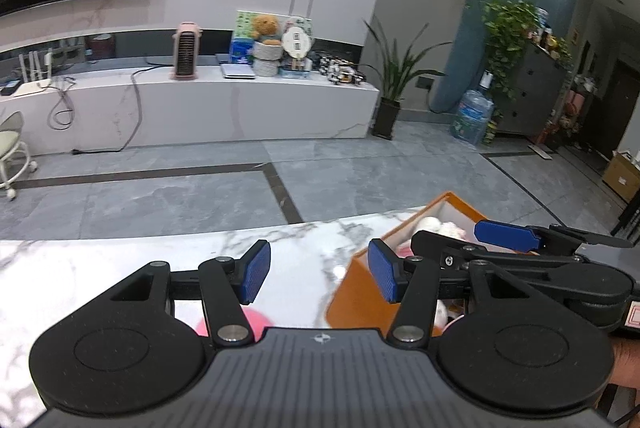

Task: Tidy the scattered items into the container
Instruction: 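Move both tools from the box back over the pink notebook and pompom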

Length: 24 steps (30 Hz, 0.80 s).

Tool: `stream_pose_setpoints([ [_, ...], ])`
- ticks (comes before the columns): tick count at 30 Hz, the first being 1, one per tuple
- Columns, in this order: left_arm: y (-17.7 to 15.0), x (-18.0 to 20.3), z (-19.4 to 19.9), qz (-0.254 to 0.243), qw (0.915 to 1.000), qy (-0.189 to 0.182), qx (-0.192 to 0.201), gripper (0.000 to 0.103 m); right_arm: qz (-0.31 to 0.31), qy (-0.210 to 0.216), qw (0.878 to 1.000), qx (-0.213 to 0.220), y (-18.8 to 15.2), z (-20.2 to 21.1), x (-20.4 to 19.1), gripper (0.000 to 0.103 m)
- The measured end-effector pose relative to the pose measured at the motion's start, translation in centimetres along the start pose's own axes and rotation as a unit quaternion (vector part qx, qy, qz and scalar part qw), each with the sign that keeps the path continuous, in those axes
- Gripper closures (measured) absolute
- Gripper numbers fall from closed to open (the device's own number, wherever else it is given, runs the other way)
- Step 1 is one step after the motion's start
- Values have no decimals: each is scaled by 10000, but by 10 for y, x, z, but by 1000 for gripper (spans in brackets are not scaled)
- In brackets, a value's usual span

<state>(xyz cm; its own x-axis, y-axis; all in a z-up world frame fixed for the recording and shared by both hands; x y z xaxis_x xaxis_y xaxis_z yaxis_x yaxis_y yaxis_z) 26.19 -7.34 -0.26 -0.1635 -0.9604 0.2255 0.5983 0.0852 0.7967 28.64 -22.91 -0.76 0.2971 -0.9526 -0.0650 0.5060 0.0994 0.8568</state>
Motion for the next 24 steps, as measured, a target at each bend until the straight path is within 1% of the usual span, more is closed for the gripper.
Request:
stream_pose_setpoints([
  [2, 0, -10, 7, 83, 9999, 72, 48, 40, 40, 94, 9999, 0, 0, -1, -11, 25],
  [10, -9, -45, 29, 260, 9987, 437, 45, 40, 257, 447, 9987, 37, -1, -1, -50, 24],
  [17, -16, -58, 52, 278, 9975, 649, 91, 39, 339, 547, 9979, 18, -6, 2, -60, 22],
  [19, -23, -66, 58, 307, 9968, 725, 111, 38, 358, 567, 9977, -1, -8, 1, -62, 21],
  [24, -51, -94, 55, 447, 9949, 903, -88, 36, 445, 565, 9974, -66, -12, -5, -64, 20],
])
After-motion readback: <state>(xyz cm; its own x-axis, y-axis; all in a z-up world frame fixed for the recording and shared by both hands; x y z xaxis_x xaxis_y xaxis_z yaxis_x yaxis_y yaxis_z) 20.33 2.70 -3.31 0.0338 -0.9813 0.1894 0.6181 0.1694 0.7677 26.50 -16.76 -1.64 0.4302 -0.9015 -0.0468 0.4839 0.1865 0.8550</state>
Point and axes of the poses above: each gripper's, at about its wrist camera, not at the fingertips, and z roughly against the way its jaws point, x to its right, y to its top, the point moved 9 cm from there along -z, roughly the way its jaws point, and after that the axes turned 2 degrees about z, right-handed, at the moved point
